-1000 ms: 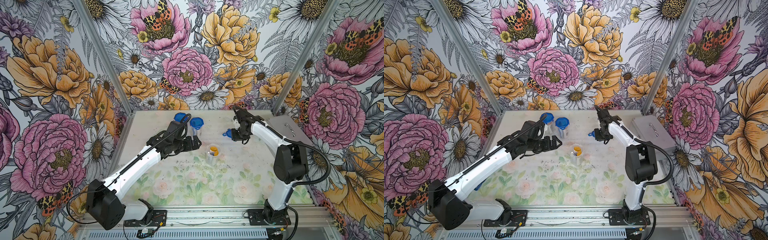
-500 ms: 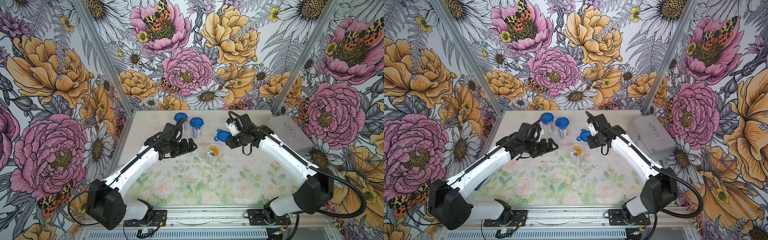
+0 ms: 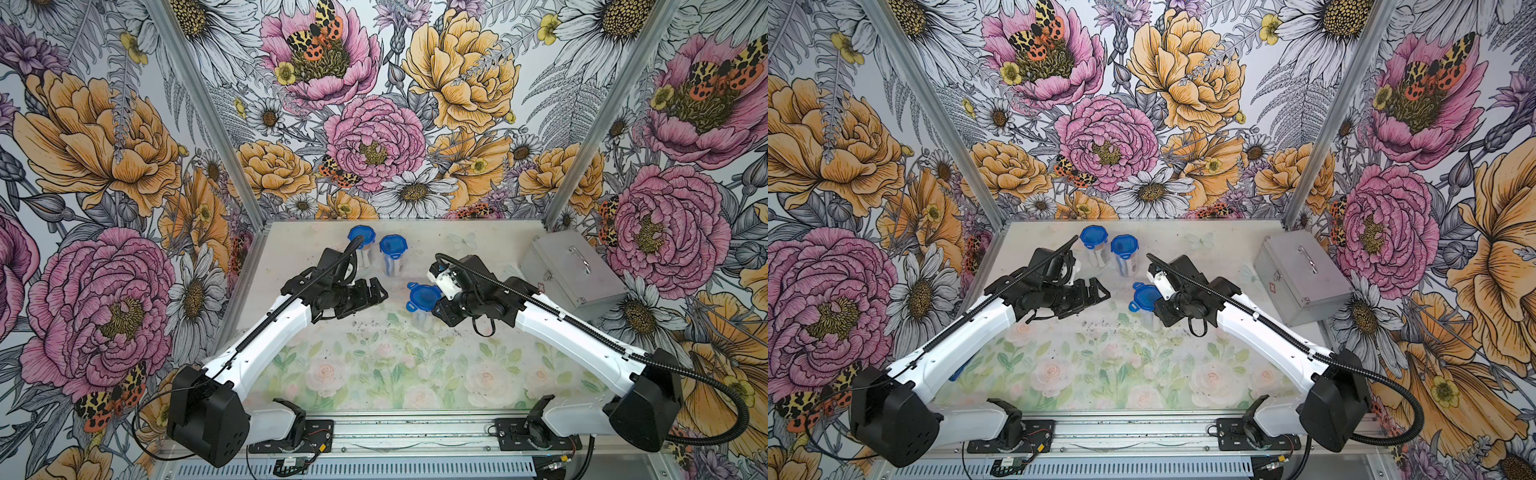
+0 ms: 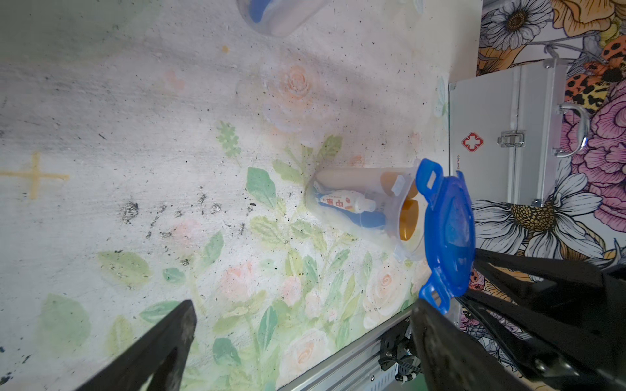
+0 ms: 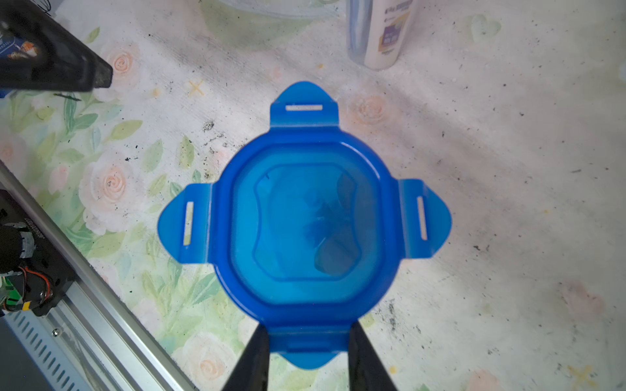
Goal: Pack away toiletry kits
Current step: Close the lid on the container.
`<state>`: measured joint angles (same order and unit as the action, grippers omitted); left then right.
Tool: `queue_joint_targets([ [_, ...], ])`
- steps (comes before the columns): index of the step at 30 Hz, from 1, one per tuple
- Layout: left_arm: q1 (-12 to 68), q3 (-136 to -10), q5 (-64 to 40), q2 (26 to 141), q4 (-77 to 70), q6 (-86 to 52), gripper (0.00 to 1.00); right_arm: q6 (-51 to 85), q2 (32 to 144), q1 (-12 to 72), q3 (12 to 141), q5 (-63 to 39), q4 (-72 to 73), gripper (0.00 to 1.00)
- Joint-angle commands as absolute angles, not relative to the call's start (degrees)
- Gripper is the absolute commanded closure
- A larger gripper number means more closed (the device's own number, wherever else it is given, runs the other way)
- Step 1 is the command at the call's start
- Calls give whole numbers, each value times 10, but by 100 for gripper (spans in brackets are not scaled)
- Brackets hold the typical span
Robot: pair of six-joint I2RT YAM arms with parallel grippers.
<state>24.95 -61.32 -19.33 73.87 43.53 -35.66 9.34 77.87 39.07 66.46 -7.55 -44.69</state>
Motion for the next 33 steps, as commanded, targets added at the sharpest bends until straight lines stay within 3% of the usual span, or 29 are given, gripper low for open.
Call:
queue_joint_targets([
  [1,246,-603,-208,723,433,-357,1,87,790,401,666,-59,-419,83],
  [33,336,-718,-202,848,436,-326,1,42,797,421,655,24,-466,83],
])
